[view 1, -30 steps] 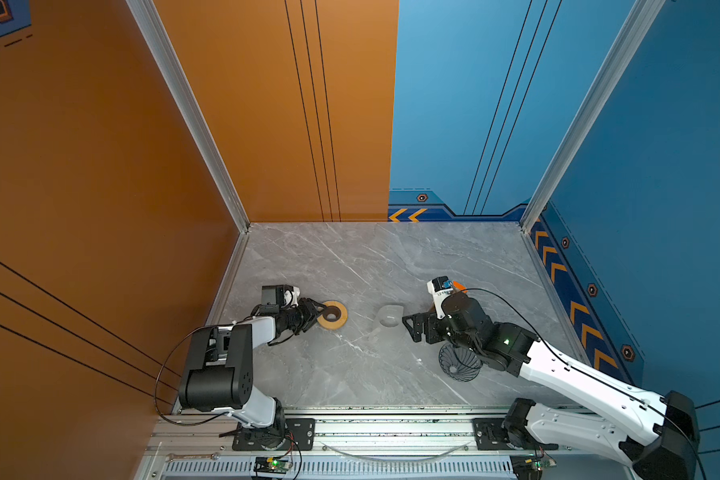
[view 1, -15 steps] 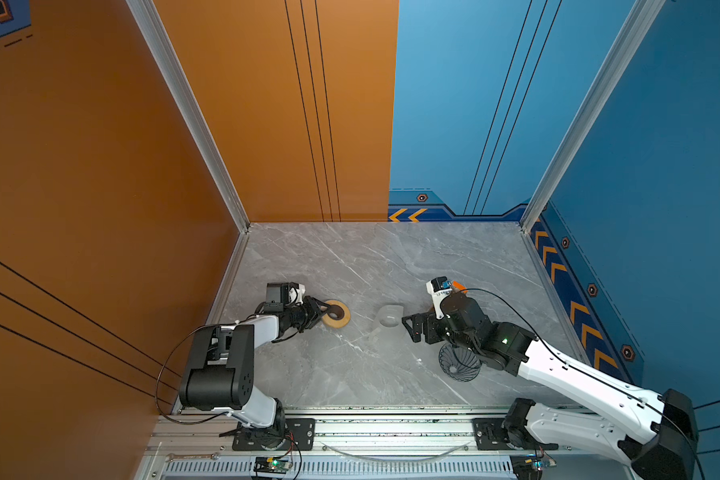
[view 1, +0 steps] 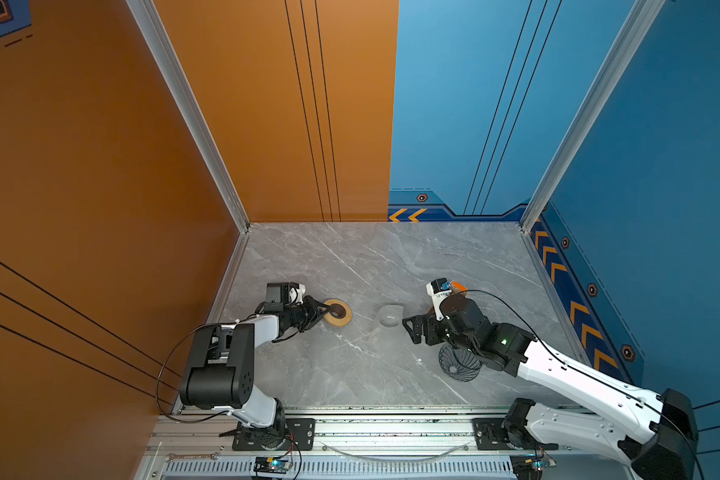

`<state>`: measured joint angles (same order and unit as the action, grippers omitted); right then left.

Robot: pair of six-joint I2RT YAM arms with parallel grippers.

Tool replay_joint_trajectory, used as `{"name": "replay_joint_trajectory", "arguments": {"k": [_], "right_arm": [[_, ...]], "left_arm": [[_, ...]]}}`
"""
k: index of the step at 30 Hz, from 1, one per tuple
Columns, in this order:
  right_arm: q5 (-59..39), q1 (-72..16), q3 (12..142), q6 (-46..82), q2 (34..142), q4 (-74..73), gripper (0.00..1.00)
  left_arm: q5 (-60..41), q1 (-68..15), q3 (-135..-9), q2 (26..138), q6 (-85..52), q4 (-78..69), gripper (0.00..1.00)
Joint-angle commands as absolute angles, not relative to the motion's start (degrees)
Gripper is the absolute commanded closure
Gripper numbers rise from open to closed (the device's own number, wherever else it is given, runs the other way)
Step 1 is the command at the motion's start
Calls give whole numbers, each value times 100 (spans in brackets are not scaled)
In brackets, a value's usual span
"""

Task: Place the coffee filter in the dripper
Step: 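Close the left gripper on the rim of the bamboo dripper base, then lift the bamboo base with the left gripper and carry it over the pitcher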

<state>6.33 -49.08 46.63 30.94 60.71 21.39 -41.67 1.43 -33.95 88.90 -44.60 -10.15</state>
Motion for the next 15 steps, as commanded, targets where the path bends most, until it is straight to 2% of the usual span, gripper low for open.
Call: {"name": "replay_joint_trajectory", "arguments": {"k": [1, 15], "right_arm": [[804, -4885, 4562, 3085, 5981, 2097, 0], [806, -4869, 4581, 3076, 5906, 2171, 0]], "left_arm": [[-4171, 97, -3480, 8926, -4454, -945, 83], [-4807, 32, -3749, 8372, -4719, -948, 87]]}}
